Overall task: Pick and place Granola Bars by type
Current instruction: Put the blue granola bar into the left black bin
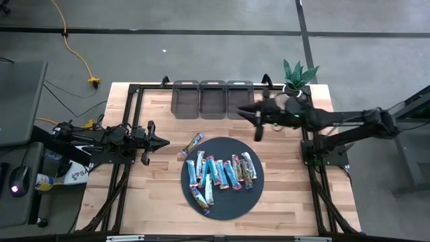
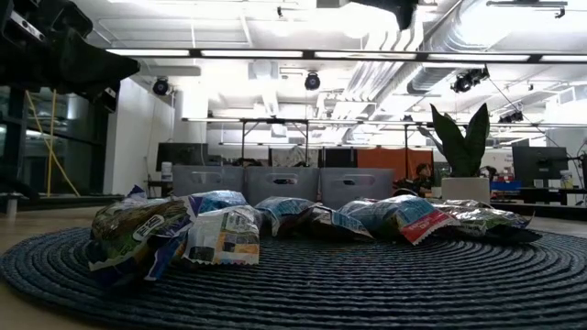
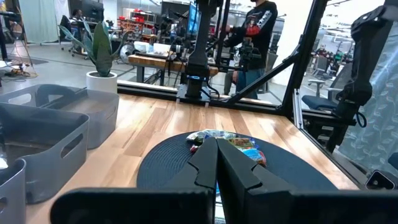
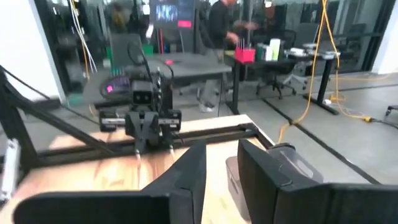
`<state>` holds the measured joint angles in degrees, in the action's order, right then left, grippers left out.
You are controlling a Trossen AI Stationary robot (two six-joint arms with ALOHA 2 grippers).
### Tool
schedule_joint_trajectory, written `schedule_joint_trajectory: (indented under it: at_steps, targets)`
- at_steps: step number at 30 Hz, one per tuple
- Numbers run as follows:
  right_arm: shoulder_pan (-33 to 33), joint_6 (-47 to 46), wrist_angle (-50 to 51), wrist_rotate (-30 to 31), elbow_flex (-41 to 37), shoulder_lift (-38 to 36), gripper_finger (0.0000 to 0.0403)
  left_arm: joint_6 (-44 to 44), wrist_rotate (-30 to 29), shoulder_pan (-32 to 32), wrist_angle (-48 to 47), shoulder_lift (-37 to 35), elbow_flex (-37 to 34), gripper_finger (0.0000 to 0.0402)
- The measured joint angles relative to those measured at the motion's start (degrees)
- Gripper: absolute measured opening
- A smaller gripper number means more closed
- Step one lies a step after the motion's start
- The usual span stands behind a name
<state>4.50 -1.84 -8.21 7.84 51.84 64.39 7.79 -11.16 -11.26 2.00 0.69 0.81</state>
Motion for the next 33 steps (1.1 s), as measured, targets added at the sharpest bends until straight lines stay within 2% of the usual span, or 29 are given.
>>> schedule_joint_trajectory:
  at_steps: [5, 11, 20, 25, 33]
  targets:
    - [1.03, 1.24, 11.55, -0.77, 13.31, 11.11, 0.0076, 0.0, 0.0, -0.01, 0.0, 0.0, 0.01, 0.0001]
    - [3.23, 4.15, 28.82, -7.38, 31.27, 24.19, 0.0076, 0.0, 0.0, 0.01, 0.0, 0.0, 0.01, 0.0001]
    - [6.62, 14.38, 45.48, -11.32, 53.25, 38.17, 0.0076, 0.0, 0.0, 0.0, 0.0, 0.0, 0.0, 0.0001]
    - [8.79, 19.85, 48.13, -11.79, 59.41, 43.18, 0.0076, 0.0, 0.0, -0.01, 0.0, 0.01, -0.02, 0.0001]
    - [12.23, 20.66, 45.78, -17.25, 60.24, 48.94, 0.0076, 0.0, 0.0, 0.02, 0.01, 0.02, 0.01, 0.0001]
